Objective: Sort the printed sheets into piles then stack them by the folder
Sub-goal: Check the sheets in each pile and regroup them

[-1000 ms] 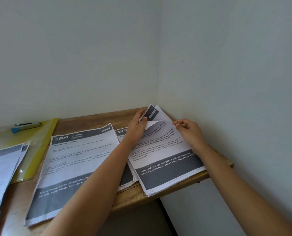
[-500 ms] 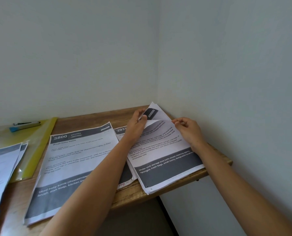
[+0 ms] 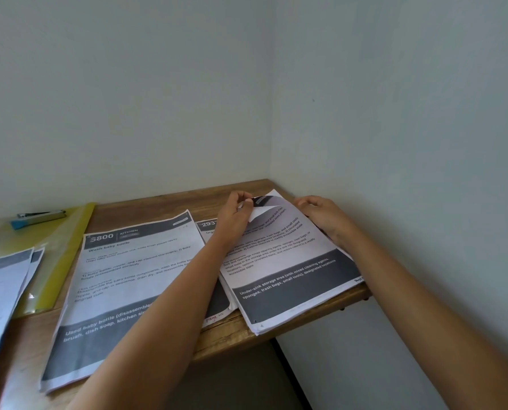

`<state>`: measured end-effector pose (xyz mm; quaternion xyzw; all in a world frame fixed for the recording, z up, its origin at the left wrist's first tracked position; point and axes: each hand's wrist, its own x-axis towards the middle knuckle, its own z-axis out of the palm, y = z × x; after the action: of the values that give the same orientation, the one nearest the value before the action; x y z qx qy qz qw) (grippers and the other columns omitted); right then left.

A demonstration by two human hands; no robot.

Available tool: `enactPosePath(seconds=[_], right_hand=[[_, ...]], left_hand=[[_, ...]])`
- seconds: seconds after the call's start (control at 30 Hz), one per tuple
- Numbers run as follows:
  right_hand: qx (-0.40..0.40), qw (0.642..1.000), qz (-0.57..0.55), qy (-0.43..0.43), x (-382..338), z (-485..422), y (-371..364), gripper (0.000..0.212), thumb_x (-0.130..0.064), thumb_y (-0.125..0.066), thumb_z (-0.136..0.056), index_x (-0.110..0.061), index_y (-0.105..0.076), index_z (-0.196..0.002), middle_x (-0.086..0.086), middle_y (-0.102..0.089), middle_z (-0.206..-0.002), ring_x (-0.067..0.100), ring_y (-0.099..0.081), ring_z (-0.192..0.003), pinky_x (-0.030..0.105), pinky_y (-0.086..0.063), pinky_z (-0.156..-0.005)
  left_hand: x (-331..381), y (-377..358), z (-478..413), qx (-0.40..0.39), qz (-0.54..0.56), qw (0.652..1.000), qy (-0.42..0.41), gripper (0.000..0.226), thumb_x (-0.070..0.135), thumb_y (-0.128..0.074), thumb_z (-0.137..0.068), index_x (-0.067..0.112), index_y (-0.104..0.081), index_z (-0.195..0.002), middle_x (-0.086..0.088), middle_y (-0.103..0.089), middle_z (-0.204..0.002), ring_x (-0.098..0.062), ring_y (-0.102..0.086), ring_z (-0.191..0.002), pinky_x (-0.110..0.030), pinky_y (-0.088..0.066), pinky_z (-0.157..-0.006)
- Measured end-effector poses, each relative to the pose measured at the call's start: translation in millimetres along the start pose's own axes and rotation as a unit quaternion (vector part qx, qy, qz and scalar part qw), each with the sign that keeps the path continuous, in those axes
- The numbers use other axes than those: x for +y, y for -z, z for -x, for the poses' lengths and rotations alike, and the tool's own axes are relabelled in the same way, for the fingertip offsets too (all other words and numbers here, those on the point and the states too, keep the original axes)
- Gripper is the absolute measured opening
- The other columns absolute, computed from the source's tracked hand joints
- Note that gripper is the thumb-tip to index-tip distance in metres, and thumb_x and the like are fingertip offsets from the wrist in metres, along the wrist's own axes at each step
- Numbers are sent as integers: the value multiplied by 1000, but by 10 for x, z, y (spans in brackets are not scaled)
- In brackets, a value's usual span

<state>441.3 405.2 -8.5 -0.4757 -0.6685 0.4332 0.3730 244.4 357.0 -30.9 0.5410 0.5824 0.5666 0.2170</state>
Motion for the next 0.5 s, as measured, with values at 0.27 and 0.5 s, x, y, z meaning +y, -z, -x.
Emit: enactPosePath(seconds=[0.27,0.5], right_hand=[[-69,994,88,-19,-237,-294,31,18,-18,-64,-89,-7,-70,-102,8,-70,-104,18,-62,-92,27,-50,-79],[-81,987,138,-1,-201,-379,-25,21,-22,-65,-89,-7,-70,-104,6,-70,-95,19,-64,-91,36,-47,-93]], left_hand=[[15,-7,10,-1,-5,1000,1,17,23,-44,-100,17,-55,-112,0,-62,-103,-8,-55,-82,-19,-43,-65],[20,-11,4,6,-14,1000,-4,17,23,-44,-100,14,-55,-109,2,-61,-97,-13,-54,-84,-27,-44,-71]])
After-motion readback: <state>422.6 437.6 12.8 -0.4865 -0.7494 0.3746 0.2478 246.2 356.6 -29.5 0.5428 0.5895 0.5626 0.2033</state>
